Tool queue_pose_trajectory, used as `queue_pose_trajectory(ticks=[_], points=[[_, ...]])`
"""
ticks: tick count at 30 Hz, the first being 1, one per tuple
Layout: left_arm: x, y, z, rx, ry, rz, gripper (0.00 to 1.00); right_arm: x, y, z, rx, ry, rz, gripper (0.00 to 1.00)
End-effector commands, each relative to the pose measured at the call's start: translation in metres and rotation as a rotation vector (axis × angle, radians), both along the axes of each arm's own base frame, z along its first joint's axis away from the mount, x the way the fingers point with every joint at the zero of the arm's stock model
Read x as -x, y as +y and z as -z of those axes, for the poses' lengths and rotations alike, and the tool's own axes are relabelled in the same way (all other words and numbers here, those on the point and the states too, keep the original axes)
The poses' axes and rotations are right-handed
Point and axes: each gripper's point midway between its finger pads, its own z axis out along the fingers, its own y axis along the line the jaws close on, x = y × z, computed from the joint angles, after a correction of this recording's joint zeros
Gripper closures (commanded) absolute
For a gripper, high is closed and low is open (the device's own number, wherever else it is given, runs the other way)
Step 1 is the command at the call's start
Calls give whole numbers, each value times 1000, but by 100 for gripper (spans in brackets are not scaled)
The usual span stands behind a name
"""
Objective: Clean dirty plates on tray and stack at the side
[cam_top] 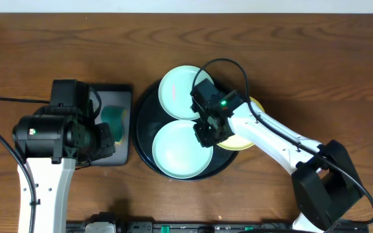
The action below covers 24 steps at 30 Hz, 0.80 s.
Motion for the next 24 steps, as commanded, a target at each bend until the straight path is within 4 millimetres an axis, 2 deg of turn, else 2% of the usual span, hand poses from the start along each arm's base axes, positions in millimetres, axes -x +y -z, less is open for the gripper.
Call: queue_pose_trajectory(ticks=[1, 3, 7, 20, 24], points=[[1, 4, 4, -14, 14, -20, 69, 8, -2, 11, 46, 0, 43, 76], [1, 4, 4, -13, 14, -20, 69, 7, -1, 15, 49, -14, 42, 71], [1, 4, 4, -13, 11, -20, 69, 1, -11, 17, 106, -55, 52, 69], [0, 4, 4, -13, 9, -20, 69, 4, -13, 21, 108, -42, 102, 81], [0, 3, 4, -13, 7, -20, 69, 5, -14, 26, 106, -40, 123, 80]])
